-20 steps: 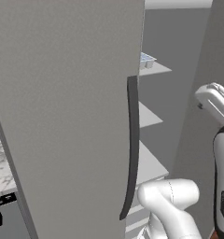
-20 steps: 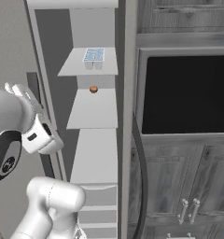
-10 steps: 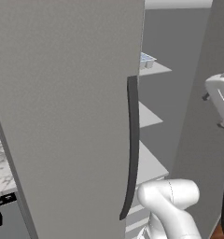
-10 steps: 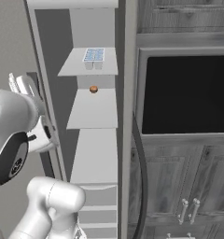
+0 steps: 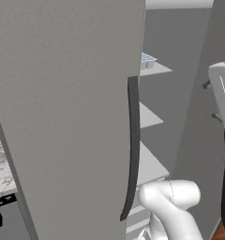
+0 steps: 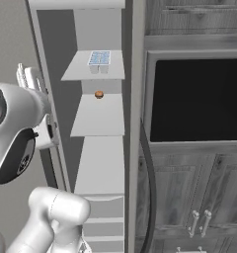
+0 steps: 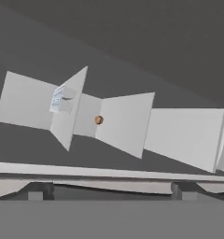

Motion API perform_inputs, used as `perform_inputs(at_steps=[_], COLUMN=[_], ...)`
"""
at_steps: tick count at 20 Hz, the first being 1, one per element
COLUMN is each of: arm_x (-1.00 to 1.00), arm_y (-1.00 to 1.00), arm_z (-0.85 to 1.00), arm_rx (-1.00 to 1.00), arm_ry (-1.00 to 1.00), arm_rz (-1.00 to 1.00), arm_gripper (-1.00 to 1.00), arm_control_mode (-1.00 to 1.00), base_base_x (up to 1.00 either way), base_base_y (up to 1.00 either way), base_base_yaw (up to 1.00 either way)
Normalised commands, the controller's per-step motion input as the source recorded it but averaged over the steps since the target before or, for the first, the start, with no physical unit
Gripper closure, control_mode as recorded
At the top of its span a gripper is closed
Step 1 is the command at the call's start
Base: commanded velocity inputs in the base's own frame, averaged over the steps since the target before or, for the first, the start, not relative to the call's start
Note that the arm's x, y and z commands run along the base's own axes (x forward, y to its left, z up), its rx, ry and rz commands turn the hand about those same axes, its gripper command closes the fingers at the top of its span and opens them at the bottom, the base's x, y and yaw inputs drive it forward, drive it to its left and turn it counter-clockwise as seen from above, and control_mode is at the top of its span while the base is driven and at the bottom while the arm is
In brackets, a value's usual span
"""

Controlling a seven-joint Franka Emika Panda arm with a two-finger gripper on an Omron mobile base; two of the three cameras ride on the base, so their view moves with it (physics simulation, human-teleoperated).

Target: Open the freezer door, pick up the ice cube tray from the freezer, and place it on the dining counter.

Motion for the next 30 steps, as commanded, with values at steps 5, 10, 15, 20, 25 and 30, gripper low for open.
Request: perform_inputs(at_steps=[5, 10, 15, 20, 25, 30], arm_x=[0.39, 0.40, 0.37, 0.37, 0.44, 0.31], arm_y=[0.00, -0.02, -0.03, -0.08, -0.05, 0.00], arm_z=[0.35, 0.23, 0.01, -0.03, -0.01, 0.00], arm_rx=[0.11, 0.13, 0.11, 0.10, 0.07, 0.01], arm_ry=[0.00, 0.00, -0.04, -0.11, -0.14, -0.02], arm_rz=[-0.07, -0.04, 0.00, 0.00, 0.00, 0.00], arm_gripper=[-1.00, -1.00, -1.00, -1.00, -1.00, -1.00], arm_control_mode=[-1.00, -1.00, -1.00, -1.00, -1.00, -1.00], base_base_x=[0.00, 0.00, 0.00, 0.00, 0.00, 0.00], base_base_y=[0.00, 0.00, 0.00, 0.00, 0.00, 0.00], base_base_yaw=[0.00, 0.00, 0.00, 0.00, 0.00, 0.00])
